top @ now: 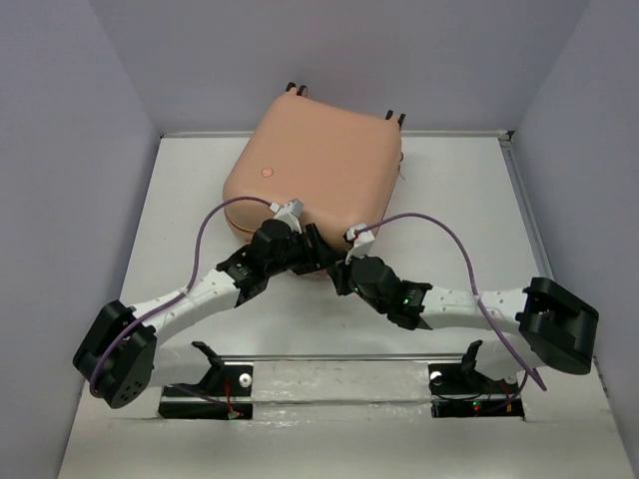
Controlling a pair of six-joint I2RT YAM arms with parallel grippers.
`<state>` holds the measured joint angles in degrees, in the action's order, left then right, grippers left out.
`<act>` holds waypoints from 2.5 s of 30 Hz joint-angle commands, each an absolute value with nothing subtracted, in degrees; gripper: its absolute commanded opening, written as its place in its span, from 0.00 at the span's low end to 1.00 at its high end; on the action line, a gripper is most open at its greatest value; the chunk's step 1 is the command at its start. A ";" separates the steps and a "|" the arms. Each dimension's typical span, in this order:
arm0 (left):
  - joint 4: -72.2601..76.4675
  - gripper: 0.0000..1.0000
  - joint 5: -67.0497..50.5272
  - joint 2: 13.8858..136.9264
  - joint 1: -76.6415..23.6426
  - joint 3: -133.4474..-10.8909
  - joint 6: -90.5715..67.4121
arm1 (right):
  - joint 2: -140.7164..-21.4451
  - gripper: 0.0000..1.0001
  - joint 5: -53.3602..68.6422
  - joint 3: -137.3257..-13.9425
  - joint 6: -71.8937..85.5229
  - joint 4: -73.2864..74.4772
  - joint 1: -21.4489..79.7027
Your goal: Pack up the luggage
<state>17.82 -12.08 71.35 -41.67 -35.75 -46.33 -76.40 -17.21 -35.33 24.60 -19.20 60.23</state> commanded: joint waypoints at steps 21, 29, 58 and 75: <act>-3.80 0.94 -21.08 79.96 8.79 -66.97 -27.94 | -73.30 0.07 -27.07 -36.82 33.58 -22.51 67.94; 2.54 0.78 -24.87 88.77 5.01 -59.71 -32.16 | -77.60 0.07 -25.40 -40.34 33.66 -21.97 67.94; 15.47 0.37 -16.70 64.97 -9.75 -29.28 -39.64 | -78.29 1.00 -5.72 -69.07 22.24 15.20 17.85; 1.14 0.59 -10.45 51.23 -13.81 -41.65 -33.75 | -71.12 0.98 8.27 -67.24 15.47 15.73 9.14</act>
